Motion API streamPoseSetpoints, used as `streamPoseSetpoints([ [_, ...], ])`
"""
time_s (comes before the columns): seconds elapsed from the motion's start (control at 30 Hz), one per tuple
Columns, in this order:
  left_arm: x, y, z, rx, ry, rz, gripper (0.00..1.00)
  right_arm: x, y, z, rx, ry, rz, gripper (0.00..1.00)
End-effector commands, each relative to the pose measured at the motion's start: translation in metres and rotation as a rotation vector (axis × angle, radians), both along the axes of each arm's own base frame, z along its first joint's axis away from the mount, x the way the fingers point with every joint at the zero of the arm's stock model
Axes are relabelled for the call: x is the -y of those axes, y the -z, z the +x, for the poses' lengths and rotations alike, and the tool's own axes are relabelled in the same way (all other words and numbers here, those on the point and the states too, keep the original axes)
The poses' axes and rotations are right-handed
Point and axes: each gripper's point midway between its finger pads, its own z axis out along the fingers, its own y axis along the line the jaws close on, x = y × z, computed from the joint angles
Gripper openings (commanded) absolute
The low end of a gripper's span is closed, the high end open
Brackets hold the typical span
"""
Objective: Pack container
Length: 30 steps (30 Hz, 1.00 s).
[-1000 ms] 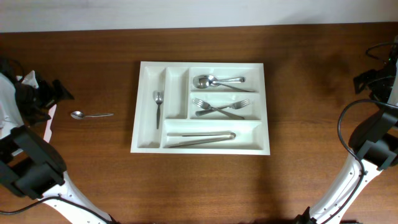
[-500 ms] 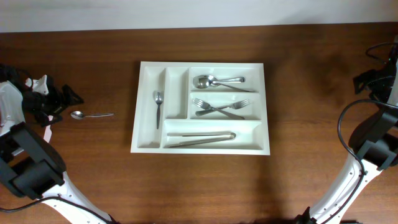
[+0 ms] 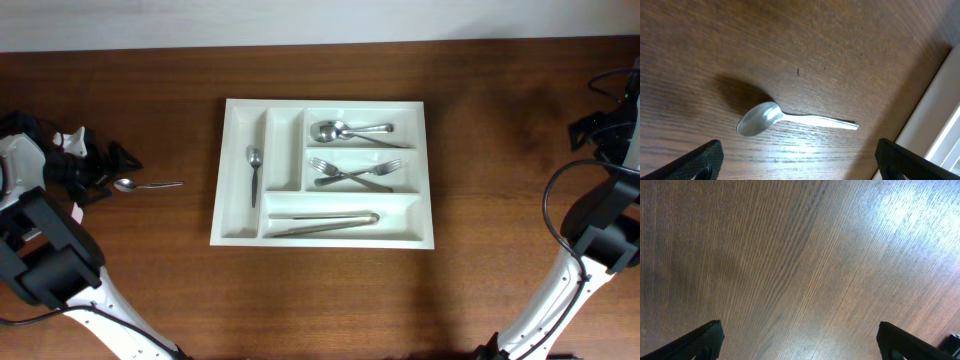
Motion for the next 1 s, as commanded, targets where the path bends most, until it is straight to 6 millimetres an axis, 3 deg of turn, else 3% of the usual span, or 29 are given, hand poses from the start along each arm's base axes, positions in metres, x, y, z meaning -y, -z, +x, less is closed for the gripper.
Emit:
streamPoseSetpoints([
  [0.0, 0.001, 0.004, 0.002, 0.021, 0.017, -0.017, 0.99, 0.001, -0.020, 0.001, 0.038, -0.005, -0.034, 0.99],
  [0.3, 0.005, 0.026, -0.001, -0.020, 0.016, -0.054, 0.99, 0.000, -0.020, 0.001, 0.038, -0.005, -0.033, 0.99],
  [0.97, 0.003, 0.026, 0.014, 0.052, 0.017, -0.060, 0.99, 0.001, -0.020, 0.001, 0.038, -0.005, -0.034, 0.99],
])
